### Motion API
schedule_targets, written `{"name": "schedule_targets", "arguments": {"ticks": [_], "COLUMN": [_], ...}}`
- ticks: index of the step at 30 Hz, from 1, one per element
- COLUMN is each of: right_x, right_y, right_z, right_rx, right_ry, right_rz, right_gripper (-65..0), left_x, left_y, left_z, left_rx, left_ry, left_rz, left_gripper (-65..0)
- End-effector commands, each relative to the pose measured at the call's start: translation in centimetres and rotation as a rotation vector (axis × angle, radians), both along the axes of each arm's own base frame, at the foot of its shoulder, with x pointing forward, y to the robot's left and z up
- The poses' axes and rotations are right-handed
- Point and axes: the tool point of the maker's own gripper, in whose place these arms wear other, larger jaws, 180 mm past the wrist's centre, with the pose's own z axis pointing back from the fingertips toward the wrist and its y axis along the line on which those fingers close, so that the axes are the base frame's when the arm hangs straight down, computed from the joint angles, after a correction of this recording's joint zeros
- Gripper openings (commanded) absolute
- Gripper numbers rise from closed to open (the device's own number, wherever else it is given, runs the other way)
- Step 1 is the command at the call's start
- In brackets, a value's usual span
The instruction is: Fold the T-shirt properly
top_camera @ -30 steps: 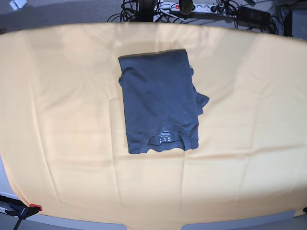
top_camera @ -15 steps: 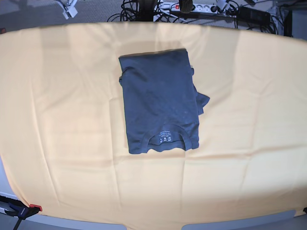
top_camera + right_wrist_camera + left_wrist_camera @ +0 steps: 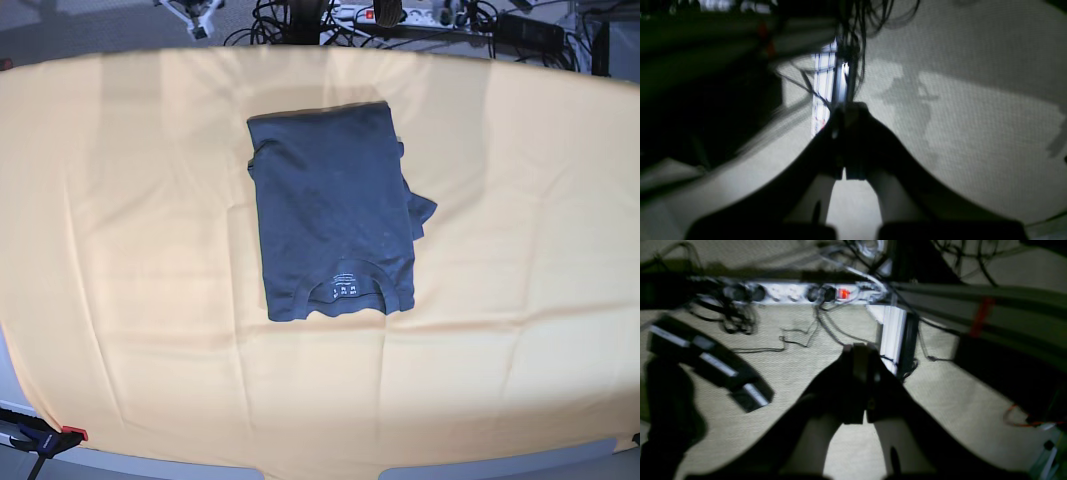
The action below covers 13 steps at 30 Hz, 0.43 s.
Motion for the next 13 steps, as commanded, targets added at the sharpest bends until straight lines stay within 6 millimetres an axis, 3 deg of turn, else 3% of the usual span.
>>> {"name": "schedule_targets", "arguments": {"ticks": [1, 8, 13], "right_x": [-0.5, -0.4, 0.0], "right_y": [0.4, 4.2, 5.2], "right_z": [0.0, 0.1, 0.2], "right_rx": [0.006, 0.058, 0.074], "right_ry": [0.003, 0.001, -0.019], "right_rz": [-0.005, -0.006, -0.007], "right_gripper": [-65.0, -65.0, -65.0], "left_x": [0.2, 0.0, 0.0], "left_y": [-1.0, -5.2, -5.2], "left_z": [0.0, -0.3, -0.3], "left_rx": [-0.002, -0.001, -0.002], "left_ry": [-0.018, -0.005, -0.004], "left_rz": [0.012, 0.058, 0.057], "left_gripper": [-65.0, -65.0, -65.0]}}
